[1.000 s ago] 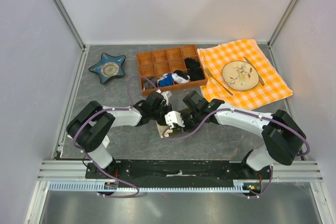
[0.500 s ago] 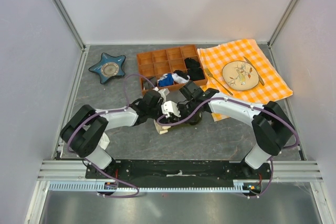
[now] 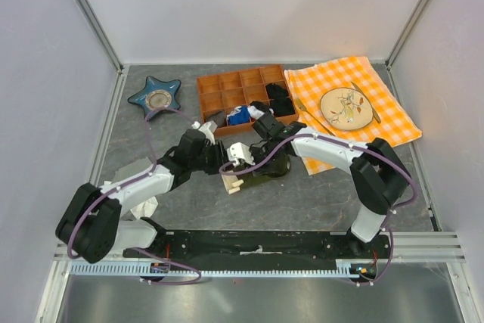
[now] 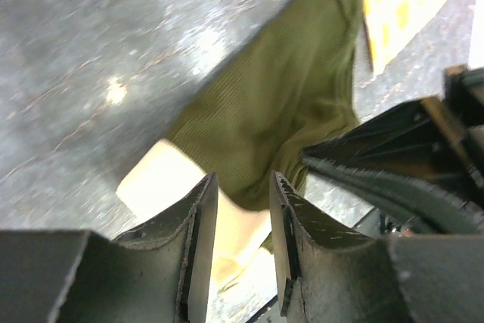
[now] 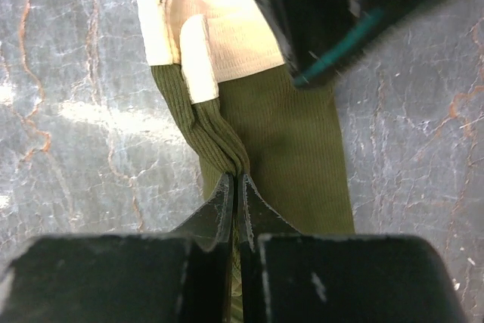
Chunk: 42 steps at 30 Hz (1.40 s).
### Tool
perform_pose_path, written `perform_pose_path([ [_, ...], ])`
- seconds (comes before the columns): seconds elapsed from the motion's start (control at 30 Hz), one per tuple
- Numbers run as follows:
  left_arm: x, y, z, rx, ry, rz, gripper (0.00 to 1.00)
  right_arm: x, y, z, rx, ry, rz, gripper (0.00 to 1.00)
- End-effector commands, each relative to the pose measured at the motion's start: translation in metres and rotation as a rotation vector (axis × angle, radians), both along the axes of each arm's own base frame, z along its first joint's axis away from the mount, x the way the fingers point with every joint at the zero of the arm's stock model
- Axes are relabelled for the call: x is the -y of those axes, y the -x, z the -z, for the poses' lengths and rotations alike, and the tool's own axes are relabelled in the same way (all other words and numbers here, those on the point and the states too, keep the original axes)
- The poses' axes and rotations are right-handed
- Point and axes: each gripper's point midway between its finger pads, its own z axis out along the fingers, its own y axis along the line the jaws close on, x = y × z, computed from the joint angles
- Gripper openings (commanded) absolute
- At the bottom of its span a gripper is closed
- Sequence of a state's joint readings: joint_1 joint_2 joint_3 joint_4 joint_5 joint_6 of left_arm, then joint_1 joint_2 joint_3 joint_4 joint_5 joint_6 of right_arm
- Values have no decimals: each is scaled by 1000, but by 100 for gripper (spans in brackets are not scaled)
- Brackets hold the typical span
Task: Roll the underwear
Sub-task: Fold the underwear at the center of the board.
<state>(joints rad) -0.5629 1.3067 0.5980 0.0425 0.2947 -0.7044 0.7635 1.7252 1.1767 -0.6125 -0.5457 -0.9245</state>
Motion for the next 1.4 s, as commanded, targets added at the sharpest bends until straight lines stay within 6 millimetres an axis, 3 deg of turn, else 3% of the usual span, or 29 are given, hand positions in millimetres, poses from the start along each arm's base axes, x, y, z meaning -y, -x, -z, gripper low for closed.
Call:
perform_pose_path([
  [0.0, -32, 10, 13, 21, -53, -91, 41, -17, -11, -9, 10, -41, -35, 6],
  [0.3, -45, 38, 8, 42, -13, -94, 41, -26, -28, 8, -10, -14, -25, 8],
  [0.6, -54, 47, 0, 133, -30, -79, 42, -31, -43, 28, -80, -9, 19, 11],
  [0.73, -42, 54, -7, 198, 8, -3, 40, -33, -44, 36, -110, -6, 36, 13],
  [0.87, -17, 58, -26, 303, 53, 98, 39, -34, -44, 41, -134, -6, 48, 15],
  [1.0, 0, 49, -35, 366, 59, 134, 38, -33, -46, 44, -161, -7, 70, 17],
  [1.37, 20, 10, -17, 394, 12, 96, 34, -25, -52, 48, -220, -23, 113, 18],
])
